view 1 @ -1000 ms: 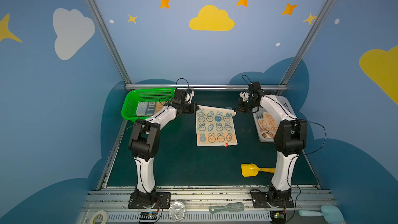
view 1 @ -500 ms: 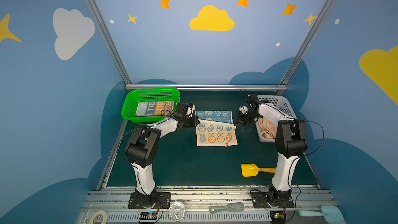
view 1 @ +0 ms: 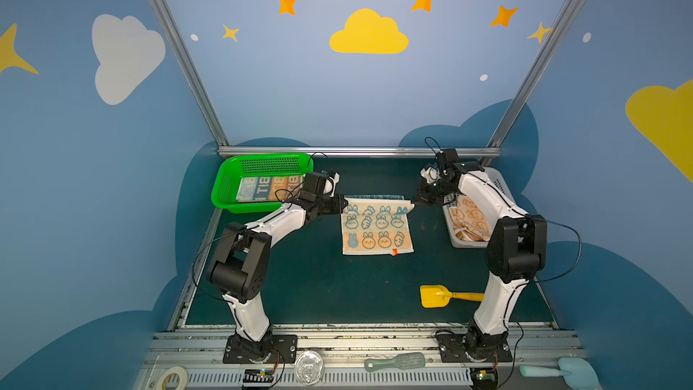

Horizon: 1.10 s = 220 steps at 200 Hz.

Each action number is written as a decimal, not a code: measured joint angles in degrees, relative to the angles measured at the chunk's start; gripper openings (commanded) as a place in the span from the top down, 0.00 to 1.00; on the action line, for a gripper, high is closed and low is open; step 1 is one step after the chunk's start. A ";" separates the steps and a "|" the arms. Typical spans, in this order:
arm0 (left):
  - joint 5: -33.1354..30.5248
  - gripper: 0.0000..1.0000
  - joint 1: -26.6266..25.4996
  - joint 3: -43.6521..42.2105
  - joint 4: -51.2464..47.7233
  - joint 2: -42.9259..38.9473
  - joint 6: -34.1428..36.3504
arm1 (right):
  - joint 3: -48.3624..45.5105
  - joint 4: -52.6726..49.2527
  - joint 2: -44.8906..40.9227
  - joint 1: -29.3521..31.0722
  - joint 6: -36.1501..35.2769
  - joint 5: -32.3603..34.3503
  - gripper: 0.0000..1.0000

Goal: Fold and stack the towels
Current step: 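Fold the held edge over the towel toward the far edge with both grippers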

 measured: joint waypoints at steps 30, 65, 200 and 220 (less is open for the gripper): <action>0.24 0.97 -0.57 -3.61 1.60 -0.13 -0.46 | -6.29 1.20 -2.56 0.09 0.13 -0.20 1.00; 0.90 0.97 -1.55 -9.11 2.78 -0.13 -1.84 | -15.15 3.43 -2.60 0.39 0.52 -0.98 1.00; 0.76 0.97 -3.65 -15.45 6.40 1.27 -4.87 | -22.80 9.16 -0.39 1.95 2.62 -0.04 1.00; 0.63 0.97 -3.69 -15.45 6.38 1.95 -4.92 | -23.58 9.60 0.07 2.25 2.84 0.07 1.00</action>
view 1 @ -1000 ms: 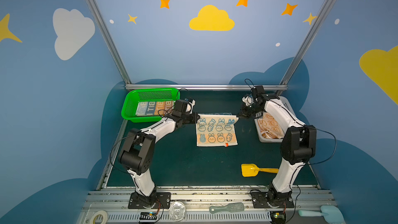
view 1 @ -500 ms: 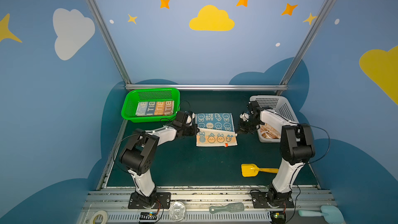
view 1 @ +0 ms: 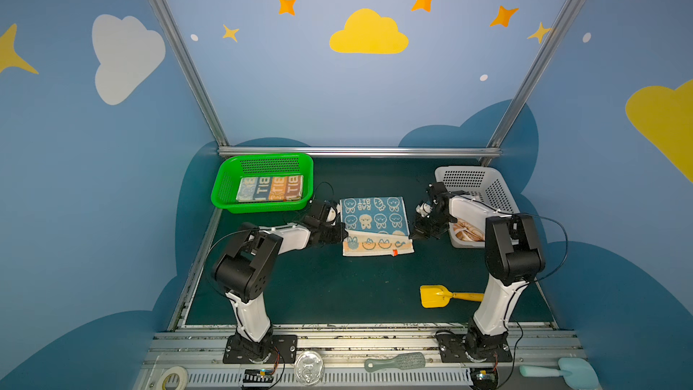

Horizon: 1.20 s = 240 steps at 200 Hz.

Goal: Fold and stack the towels
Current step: 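Fold the held edge over the towel toward the far edge with both grippers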

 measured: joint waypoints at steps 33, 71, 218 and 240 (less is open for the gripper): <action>-0.04 0.85 -0.33 0.00 0.00 0.24 -0.20 | -0.94 0.48 0.37 0.15 0.24 0.04 0.98; -0.11 0.71 -0.48 0.00 -0.13 0.24 -0.33 | -0.94 0.57 0.37 0.17 0.33 0.59 0.85; -0.33 0.52 -4.20 1.16 -4.13 -8.39 -0.13 | -0.26 -2.27 -5.18 3.67 0.11 1.55 0.28; -0.61 0.46 -5.05 1.01 -4.48 -9.33 -0.09 | 0.37 -2.91 -5.49 4.26 0.15 1.68 0.24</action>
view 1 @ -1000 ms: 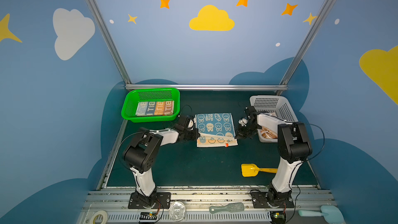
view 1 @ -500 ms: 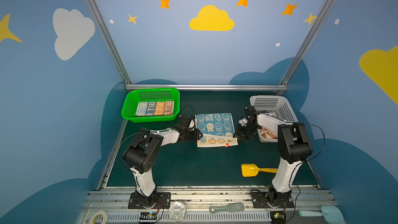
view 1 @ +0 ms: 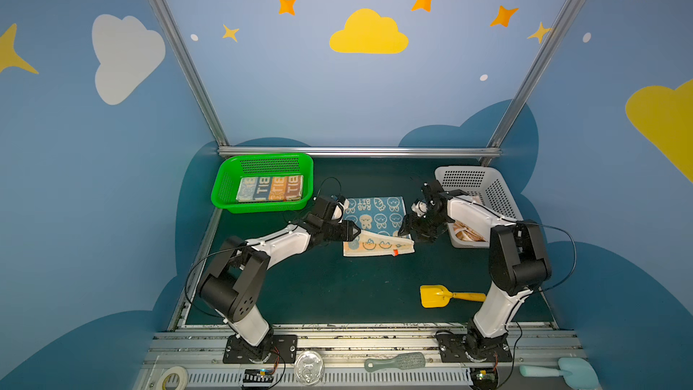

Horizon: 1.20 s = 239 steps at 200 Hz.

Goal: Fold and stack the towels
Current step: 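Fold the held edge over the towel toward the far edge with both grippers, then open both grippers and release the folded edge onto the towel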

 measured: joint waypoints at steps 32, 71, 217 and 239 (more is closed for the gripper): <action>-0.31 0.45 -0.55 -1.18 -0.81 -0.92 0.02 | 1.49 -0.85 -0.02 0.92 -0.02 0.22 0.21; -1.03 0.40 -1.01 -2.82 -2.01 -3.08 -0.07 | 2.32 -1.38 -0.02 1.97 -0.02 0.22 0.17; -12.92 0.00 -2.95 7.32 -9.33 -1.75 2.84 | 3.04 -3.39 0.02 0.22 -0.48 0.35 0.08; -19.04 0.00 -2.91 12.24 -10.78 0.85 4.17 | 6.54 -5.03 0.90 -0.85 -0.55 0.59 0.08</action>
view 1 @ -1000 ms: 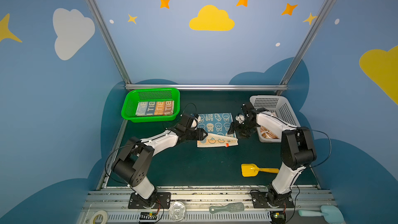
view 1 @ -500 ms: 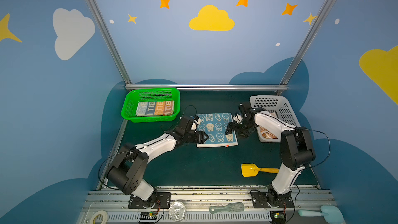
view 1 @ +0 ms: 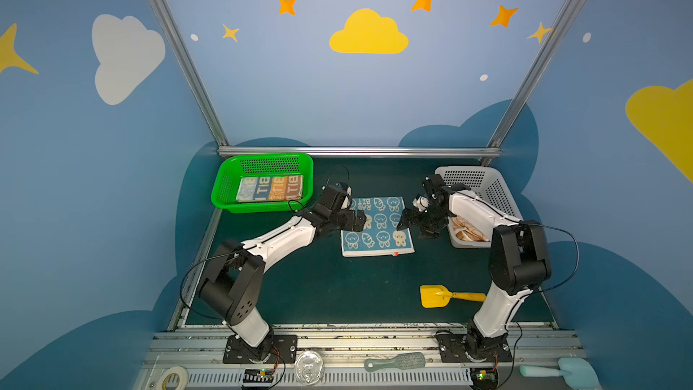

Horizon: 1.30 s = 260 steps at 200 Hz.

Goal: Fold and stack the towels

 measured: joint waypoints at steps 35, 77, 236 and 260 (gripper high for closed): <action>-3.69 0.00 1.05 12.63 -5.22 9.35 1.36 | 11.91 -1.46 6.03 -1.60 0.20 -0.04 0.08; 0.24 0.00 3.85 24.59 -7.34 19.50 -1.36 | 26.64 -1.73 17.62 -2.73 2.38 -4.76 0.08; 14.67 0.00 9.66 31.34 -2.12 34.75 -10.64 | 36.59 4.98 33.94 -2.78 10.78 -15.65 0.08; 14.69 0.00 9.64 28.09 0.48 33.18 -10.27 | 32.39 7.32 31.80 -2.73 10.29 -15.91 0.08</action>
